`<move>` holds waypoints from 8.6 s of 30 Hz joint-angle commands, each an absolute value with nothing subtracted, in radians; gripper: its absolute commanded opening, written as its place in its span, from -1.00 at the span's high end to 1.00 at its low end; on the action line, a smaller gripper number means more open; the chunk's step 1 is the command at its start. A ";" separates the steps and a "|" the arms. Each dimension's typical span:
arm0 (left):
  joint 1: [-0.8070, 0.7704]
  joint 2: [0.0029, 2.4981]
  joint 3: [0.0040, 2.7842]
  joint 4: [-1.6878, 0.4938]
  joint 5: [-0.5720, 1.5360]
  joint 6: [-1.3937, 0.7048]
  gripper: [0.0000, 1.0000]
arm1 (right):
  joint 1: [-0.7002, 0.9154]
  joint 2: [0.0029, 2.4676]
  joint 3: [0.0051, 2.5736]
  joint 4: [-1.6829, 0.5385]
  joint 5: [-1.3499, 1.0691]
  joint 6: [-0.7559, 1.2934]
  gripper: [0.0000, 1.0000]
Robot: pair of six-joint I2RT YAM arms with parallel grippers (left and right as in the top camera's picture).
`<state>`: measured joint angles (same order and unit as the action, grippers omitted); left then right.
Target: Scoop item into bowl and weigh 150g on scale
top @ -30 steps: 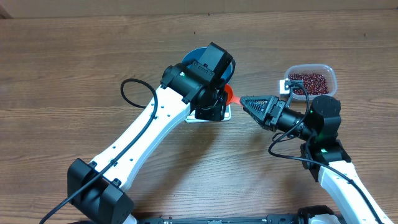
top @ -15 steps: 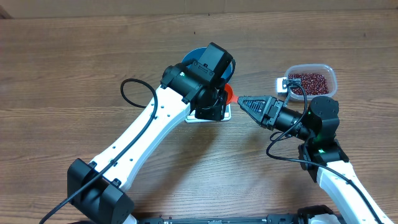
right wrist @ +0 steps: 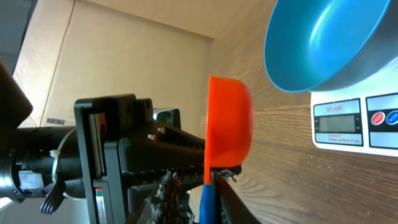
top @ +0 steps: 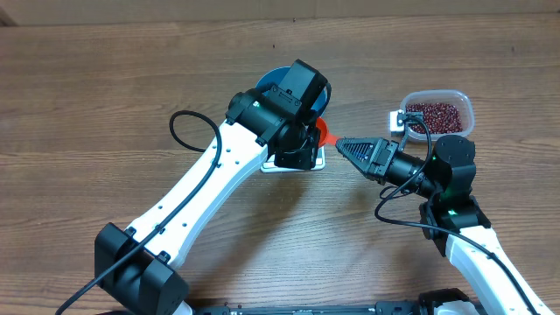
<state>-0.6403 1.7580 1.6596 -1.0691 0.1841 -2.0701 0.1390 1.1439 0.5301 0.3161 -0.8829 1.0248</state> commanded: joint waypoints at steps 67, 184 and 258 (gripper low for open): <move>-0.640 1.756 1.676 -1.154 0.070 -0.760 -0.99 | 0.144 1.121 0.742 -0.474 -0.490 0.541 0.93; -0.738 1.837 1.076 -0.290 -0.289 -0.179 0.91 | 0.144 1.012 0.866 -0.720 -0.236 0.522 0.93; -0.699 1.877 1.068 -0.191 -0.239 -0.150 0.91 | 0.144 1.012 0.866 -0.719 -0.224 0.522 0.92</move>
<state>-0.7044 1.8538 1.0817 -0.1986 -0.2432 -0.1719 0.1402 1.0153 0.8333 -0.7261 -0.2356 0.5270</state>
